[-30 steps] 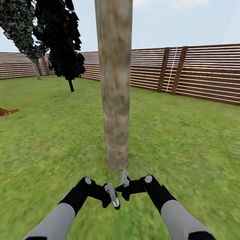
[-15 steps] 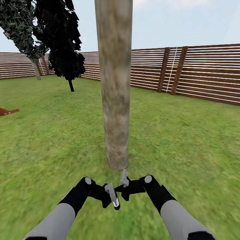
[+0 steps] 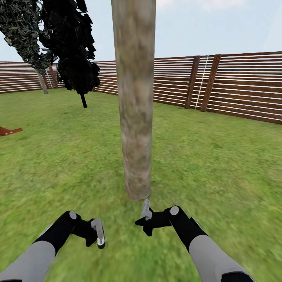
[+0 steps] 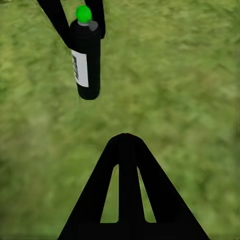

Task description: In the garden, pick up the pesticide atomizer on the floor and spray pesticide onto both trees until each tree trunk is fully covered.

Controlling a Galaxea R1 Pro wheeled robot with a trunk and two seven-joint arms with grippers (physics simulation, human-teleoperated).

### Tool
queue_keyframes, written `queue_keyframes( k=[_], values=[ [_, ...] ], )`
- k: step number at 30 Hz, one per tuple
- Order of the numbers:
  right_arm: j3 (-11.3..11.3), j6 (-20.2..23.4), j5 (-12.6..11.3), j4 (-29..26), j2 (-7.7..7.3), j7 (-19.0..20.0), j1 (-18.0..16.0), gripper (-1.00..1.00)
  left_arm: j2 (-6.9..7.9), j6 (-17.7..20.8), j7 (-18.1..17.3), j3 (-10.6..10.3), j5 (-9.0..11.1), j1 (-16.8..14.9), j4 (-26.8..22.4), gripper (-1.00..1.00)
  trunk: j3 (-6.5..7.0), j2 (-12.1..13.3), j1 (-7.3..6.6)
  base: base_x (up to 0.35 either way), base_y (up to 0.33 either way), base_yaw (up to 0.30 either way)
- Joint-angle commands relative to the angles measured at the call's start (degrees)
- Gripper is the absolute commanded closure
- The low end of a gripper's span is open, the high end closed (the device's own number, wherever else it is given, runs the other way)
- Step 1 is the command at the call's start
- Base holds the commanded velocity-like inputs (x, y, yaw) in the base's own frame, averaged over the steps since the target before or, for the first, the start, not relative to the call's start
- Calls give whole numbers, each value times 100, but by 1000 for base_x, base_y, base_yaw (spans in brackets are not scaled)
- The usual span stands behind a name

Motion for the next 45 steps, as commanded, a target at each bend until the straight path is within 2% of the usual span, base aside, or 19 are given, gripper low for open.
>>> queue_keyframes(
  k=[1, 4, 6, 8, 10, 12, 13, 14, 15, 16, 17, 20, 22, 25, 28, 34, 36, 41, 45],
  values=[
    [0, -3, 0, 4, -11, 0, 0, -100, 132, -13, 2, 7, 25, -1, 3, 100, 0, 0, 0, 0, 0, 0],
    [-3, -8, 0, 25, -37, -2, 1, -100, 484, -35, 41, 69, 38, -2, 5, 100, 0, 0, 0, 0, 0, 0],
    [-15, -18, 2, 53, -51, -30, 9, -100, 547, -15, 284, 82, 61, 8, 11, 100, 0, 0, 0, 0, 0, 0],
    [-45, -30, -19, 116, -134, -121, 27, -100, 547, 25, 974, 181, 160, 13, 45, 100, 0, 0, 0, 0, 0, 0],
    [-65, -38, -42, 284, -319, -467, 43, -100, 493, 37, 1687, 398, 379, 13, 287, 100, 0, 0, 0, 0, 0, 0],
    [-276, -56, -210, 639, -508, -1361, 66, -100, 465, 38, 2379, 629, 781, 14, 563, 100, 0, 0, 0, 0, 0, 0],
    [-586, -113, -416, 879, -562, -1995, 77, -100, 461, 22, 2763, 738, 1073, 15, 733, 100, 0, 0, 0, 0, 0, 0],
    [-1154, -297, -719, 1237, -674, -3102, 116, -100, 447, -4, 3351, 828, 1608, 15, 1046, 100, 0, 0, 0, 0, 0, 0],
    [-1740, -562, -872, 1447, -740, -4631, 200, -100, 426, -22, 4001, 862, 2236, 15, 1353, 100, 0, 0, 0, 0, 0, 0],
    [-2270, -908, -901, 1491, -752, -5689, 425, -100, 422, -22, 4360, 868, 2649, 15, 1451, 100, 0, 0, 0, 0, 0, 0],
    [-2718, -1364, -910, 1497, -771, -6186, 704, -100, 421, -16, 4601, 874, 2863, 15, 1459, 100, 0, 0, 0, 0, 0, 0],
    [-3305, -1712, -913, 1483, -831, -6388, 963, -100, 415, 16, 4947, 886, 2968, 13, 1450, 100, 0, 0, 0, 0, 0, 0],
    [-3487, -1779, -914, 1464, -843, -6415, 1010, -100, 412, 32, 5076, 895, 2988, 11, 1485, 100, 0, 0, 0, 0, 0, 0],
    [-3527, -1795, -900, 1462, -878, -6432, 1023, -100, 304, 34, 5100, 898, 3181, 11, 1498, 100, 0, 0, 0, 0, 0, 0],
    [-3533, -1793, -909, 1486, -1096, -6434, 1242, -100, 121, 40, 5102, 890, 3338, 7, 1483, 100, 0, 0, 0, 0, 0, 0],
    [-3575, -1785, -930, 1487, -1180, -6425, 1366, -100, -253, 126, 5121, 887, 3351, -2, 1419, 100, 7, 0, 0, 0, 0, -42],
    [-3641, -1788, -927, 1491, -1184, -6427, 1370, -100, -320, 441, 5221, 904, 3366, -7, 1381, 100, 17, 0, 0, 0, 0, -185],
    [-4199, -1787, -917, 1479, -1194, -6409, 1371, -100, -442, 681, 5370, 914, 3365, -8, 1334, 100, 40, 0, 0, 0, 0, -238],
    [-4313, -1784, -906, 1483, -1189, -6399, 1371, -100, -524, 989, 5564, 893, 3362, -11, 1332, 100, 44, 0, 0, 0, 0, -284]
  ],
)
